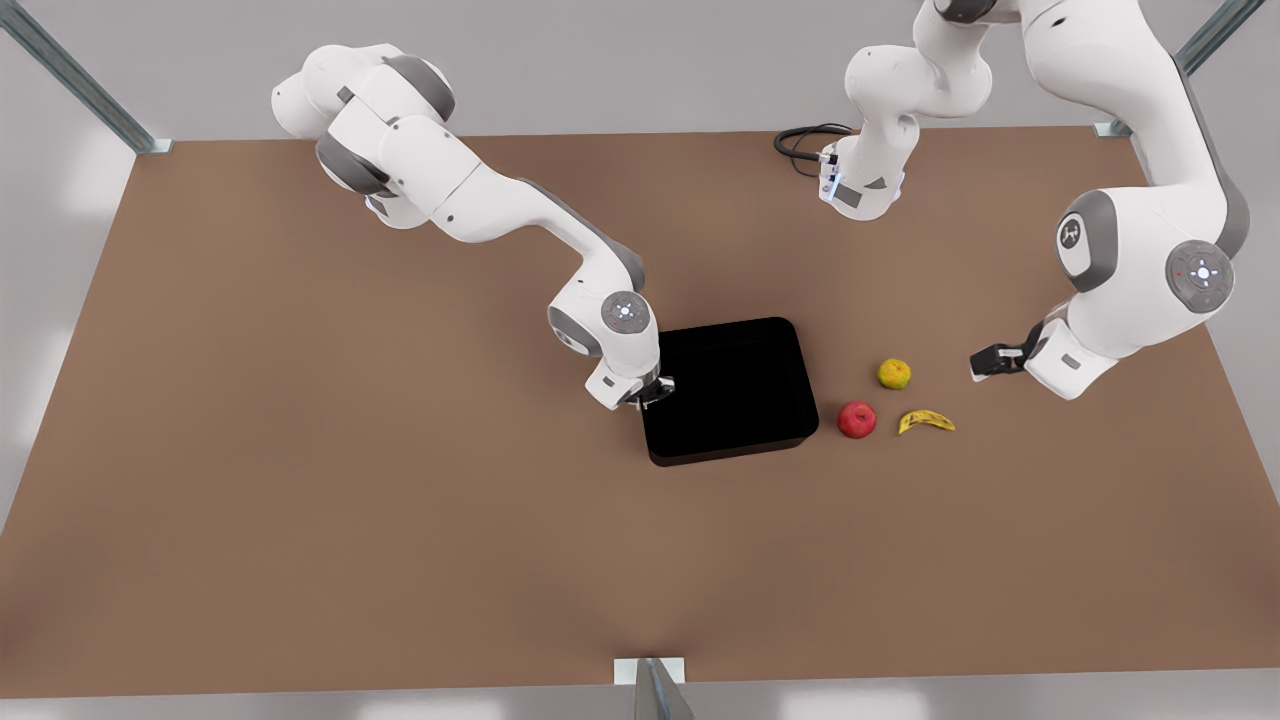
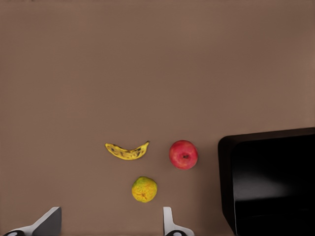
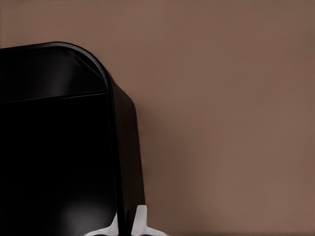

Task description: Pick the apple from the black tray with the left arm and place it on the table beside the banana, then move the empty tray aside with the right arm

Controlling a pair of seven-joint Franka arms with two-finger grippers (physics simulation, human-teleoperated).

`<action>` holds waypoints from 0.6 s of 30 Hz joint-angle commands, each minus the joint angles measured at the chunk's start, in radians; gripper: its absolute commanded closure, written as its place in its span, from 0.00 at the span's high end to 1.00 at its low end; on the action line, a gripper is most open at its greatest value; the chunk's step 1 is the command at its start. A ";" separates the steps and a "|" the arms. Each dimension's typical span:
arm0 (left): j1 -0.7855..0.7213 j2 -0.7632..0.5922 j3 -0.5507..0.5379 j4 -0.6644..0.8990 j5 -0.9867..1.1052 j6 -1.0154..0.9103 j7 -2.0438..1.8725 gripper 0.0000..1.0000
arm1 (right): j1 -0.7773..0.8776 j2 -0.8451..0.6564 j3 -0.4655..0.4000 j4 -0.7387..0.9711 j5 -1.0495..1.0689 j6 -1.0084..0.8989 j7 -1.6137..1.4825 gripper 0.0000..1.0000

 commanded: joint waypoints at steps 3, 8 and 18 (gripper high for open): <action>0.003 -0.001 0.001 -0.001 0.003 -0.001 0.032 1.00 | 0.000 -0.002 0.000 0.001 0.000 0.000 -0.004 0.22; 0.003 -0.001 0.001 -0.001 0.005 -0.001 0.032 1.00 | 0.000 -0.005 0.008 0.002 0.000 -0.006 -0.004 0.21; 0.000 0.001 -0.002 0.001 0.003 0.014 0.032 1.00 | -0.043 -0.123 0.054 0.002 0.006 -0.220 -0.110 0.20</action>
